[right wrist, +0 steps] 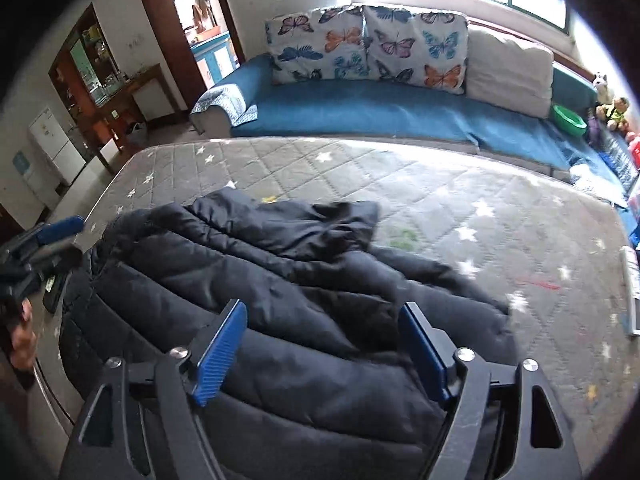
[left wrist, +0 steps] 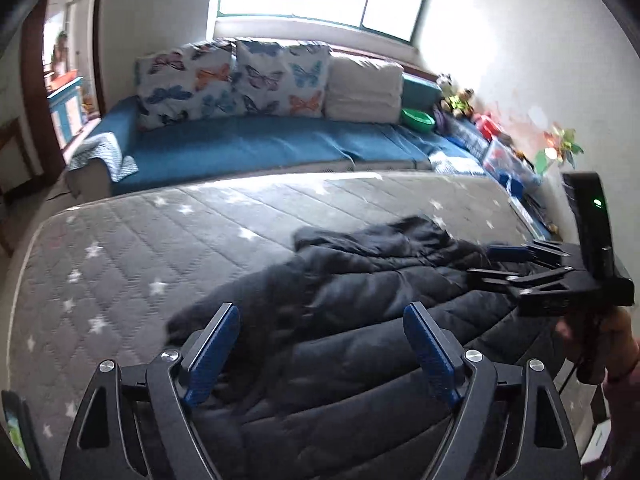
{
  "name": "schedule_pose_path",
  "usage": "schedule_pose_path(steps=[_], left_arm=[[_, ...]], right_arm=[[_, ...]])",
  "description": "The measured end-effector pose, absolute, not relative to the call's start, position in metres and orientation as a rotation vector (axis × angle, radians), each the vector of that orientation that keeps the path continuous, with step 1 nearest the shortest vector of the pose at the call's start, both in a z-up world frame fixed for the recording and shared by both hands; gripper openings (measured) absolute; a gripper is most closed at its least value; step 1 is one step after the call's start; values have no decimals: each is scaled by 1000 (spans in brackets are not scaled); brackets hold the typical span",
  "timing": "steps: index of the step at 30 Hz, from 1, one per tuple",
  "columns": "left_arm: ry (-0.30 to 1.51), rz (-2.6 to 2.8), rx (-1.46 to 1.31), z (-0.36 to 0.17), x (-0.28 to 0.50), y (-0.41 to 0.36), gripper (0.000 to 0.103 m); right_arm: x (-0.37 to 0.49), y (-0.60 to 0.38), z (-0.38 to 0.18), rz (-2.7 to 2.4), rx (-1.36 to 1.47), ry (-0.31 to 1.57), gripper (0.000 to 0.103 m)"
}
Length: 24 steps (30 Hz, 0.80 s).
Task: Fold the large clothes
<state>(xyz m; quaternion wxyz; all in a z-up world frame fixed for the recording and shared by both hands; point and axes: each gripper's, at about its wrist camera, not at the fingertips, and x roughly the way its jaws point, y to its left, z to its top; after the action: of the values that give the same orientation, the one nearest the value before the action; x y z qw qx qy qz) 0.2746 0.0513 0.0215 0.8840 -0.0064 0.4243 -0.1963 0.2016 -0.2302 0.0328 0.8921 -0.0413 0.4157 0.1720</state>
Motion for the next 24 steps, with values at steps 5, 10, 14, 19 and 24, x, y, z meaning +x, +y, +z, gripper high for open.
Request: schedule_pose_path(steps=[5,10,14,19,24], left_arm=[[981,-394,-35,-14,300,44,90],[1019,-389,-54,-37,312,44,90],[994,-382,26,-46,307,31,101],[979,-363,66,-52,305,23,103],[975,-378,48,-57,307,27,103]], right_arm=[[230,-228,-4,325,-71,979,95],[242,-232,-12,332,-32,1006,98],[241,-225,-13,319,-63,1005,100],[219,-228,4,326,-74,968,100],[169,-235,18,365,-113,894,100]])
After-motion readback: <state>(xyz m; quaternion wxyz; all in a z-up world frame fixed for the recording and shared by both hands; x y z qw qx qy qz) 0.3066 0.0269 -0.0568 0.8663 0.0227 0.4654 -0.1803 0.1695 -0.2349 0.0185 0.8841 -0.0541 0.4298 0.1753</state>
